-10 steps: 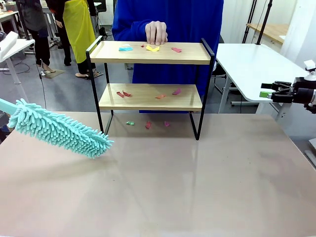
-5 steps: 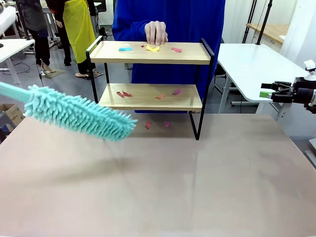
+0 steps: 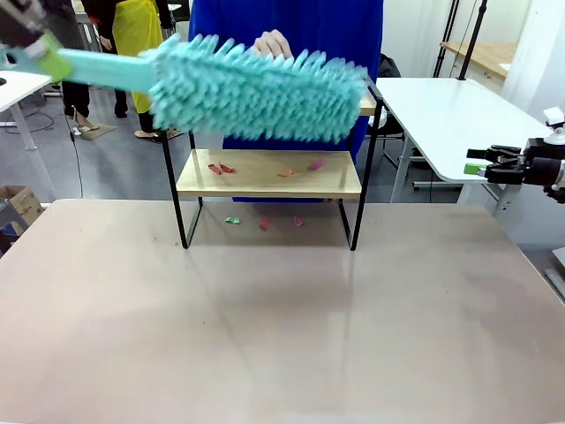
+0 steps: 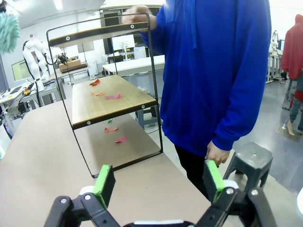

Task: Clean the shelf.
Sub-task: Clean the specific section of the Shelf indicated by the human with the Duster.

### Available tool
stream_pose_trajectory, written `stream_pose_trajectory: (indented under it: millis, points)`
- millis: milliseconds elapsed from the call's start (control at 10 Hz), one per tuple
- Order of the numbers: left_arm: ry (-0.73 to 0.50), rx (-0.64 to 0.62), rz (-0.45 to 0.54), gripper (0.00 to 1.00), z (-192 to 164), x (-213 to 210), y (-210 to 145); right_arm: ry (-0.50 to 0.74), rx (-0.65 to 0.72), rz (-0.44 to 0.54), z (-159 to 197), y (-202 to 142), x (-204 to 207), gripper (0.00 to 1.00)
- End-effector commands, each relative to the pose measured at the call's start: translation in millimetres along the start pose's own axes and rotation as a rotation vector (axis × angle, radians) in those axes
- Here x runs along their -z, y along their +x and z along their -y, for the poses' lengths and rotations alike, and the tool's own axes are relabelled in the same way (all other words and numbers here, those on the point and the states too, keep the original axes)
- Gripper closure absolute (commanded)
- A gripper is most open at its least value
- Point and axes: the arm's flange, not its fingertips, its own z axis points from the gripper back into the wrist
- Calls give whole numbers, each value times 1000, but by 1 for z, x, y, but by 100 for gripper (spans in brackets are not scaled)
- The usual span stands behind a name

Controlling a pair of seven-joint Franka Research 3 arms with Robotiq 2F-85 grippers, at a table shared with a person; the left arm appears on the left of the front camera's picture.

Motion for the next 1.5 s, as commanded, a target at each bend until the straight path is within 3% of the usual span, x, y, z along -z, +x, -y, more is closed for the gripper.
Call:
stream_pose_trajectory:
  millis: [0,100,200,300,700,1000,1100,1400]
  points:
    - [113,-187,28,87,11,9,24,2,-14,2,-2,2,2,0]
    - [163,-253,34,87,17,15,32,2,-14,2,-2,2,2,0]
    - [147,-253,-33,87,19,16,35,2,-14,2,-2,2,2,0]
    - [85,-184,38,87,15,7,32,2,-14,2,-2,2,2,0]
    - [95,-211,26,87,18,12,37,2,-14,2,-2,2,2,0]
    - [163,-364,146,87,40,27,105,2,-14,2,-2,2,2,0]
    - [193,-474,179,87,49,29,124,2,-14,2,-2,2,2,0]
    - [254,-678,191,87,56,66,172,2,-14,2,-2,2,2,0]
